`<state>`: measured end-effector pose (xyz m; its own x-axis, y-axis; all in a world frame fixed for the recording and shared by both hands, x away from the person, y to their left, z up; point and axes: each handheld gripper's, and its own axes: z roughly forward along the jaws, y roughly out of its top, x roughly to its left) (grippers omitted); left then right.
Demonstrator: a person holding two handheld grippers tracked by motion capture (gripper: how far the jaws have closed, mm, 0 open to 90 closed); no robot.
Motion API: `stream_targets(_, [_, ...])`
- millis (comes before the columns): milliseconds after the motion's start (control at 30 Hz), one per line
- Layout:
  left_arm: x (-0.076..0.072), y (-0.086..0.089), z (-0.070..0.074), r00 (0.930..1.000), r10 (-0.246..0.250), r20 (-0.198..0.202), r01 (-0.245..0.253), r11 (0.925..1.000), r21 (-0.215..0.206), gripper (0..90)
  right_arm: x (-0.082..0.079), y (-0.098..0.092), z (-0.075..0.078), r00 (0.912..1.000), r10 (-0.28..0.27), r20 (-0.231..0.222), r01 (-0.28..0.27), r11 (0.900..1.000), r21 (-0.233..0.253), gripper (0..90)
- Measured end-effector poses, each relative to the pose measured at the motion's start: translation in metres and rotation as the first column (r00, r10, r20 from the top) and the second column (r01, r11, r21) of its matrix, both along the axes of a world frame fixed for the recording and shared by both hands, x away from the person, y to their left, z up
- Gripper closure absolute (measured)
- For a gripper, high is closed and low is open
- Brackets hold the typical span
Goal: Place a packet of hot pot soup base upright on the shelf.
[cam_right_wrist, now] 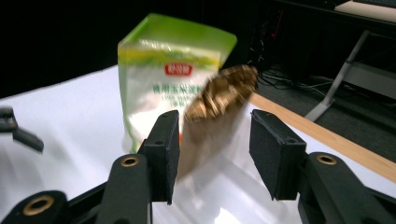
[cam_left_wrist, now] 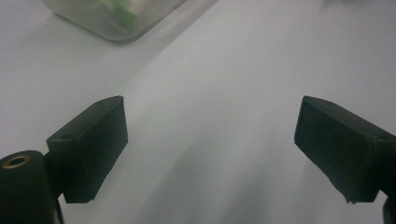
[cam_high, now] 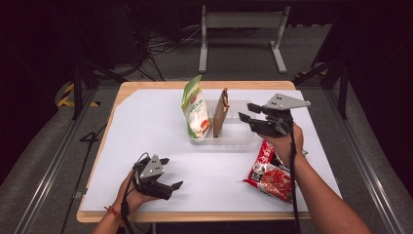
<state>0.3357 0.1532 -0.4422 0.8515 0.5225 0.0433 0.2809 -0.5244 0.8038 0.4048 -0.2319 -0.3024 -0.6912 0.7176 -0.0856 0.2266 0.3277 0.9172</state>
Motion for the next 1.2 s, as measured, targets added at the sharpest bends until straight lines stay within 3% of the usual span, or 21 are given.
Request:
stream_targets(233, [-0.001, 0.0, 0.0, 1.0, 0.002, -0.002, -0.002, 1.0, 0.003, 10.3, -0.004, -0.057, -0.025, 0.9947, -0.075, -0.071, 0.074, 0.997, -0.01, 51.4])
stream_targets(367, [-0.001, -0.001, -0.001, 1.0, 0.0, -0.004, 0.0, 1.0, 0.005, 10.3, -0.003, -0.087, -0.043, 0.9855, -0.12, -0.12, 0.12, 0.993, -0.004, 49.2])
stream_targets(467, [-0.001, -0.002, -0.001, 1.0, -0.003, -0.008, 0.003, 1.0, 0.008, 10.2, -0.003, -0.106, -0.058, 0.9764, -0.154, -0.151, 0.15, 0.988, -0.038, 47.6])
stream_targets(633, [-0.001, -0.002, -0.001, 1.0, -0.004, -0.005, 0.004, 1.0, 0.008, 10.2, -0.003, -0.144, -0.083, 0.9488, -0.24, -0.206, 0.239, 0.971, -0.026, 46.3])
stream_targets(800, [-0.001, -0.003, -0.001, 0.9999, -0.01, -0.002, 0.01, 0.9998, 0.014, 10.1, -0.002, -0.17, -0.1, 0.9224, -0.276, -0.27, 0.285, 0.959, -0.009, 44.4])
stream_targets(867, [-0.001, -0.003, -0.001, 1.0, -0.009, -0.001, 0.01, 0.9998, 0.015, 10.1, -0.001, -0.178, -0.106, 0.9134, -0.276, -0.299, 0.29, 0.957, 0.002, 43.8])
stream_targets(1033, [-0.002, -0.002, 0.0, 1.0, -0.009, 0.003, 0.009, 0.9998, 0.015, 10.2, 0.001, -0.19, -0.115, 0.9011, -0.261, -0.347, 0.288, 0.957, 0.028, 41.4])
stream_targets(1100, [-0.002, -0.001, 0.0, 1.0, -0.008, 0.003, 0.008, 0.9998, 0.017, 10.2, 0.001, -0.191, -0.117, 0.8991, -0.254, -0.357, 0.286, 0.958, 0.038, 40.9])
stream_targets(1200, [-0.002, -0.002, -0.001, 0.9999, -0.01, 0.002, 0.01, 0.9998, 0.019, 10.2, 0.005, -0.192, -0.123, 0.9021, -0.214, -0.375, 0.25, 0.967, 0.049, 38.3])
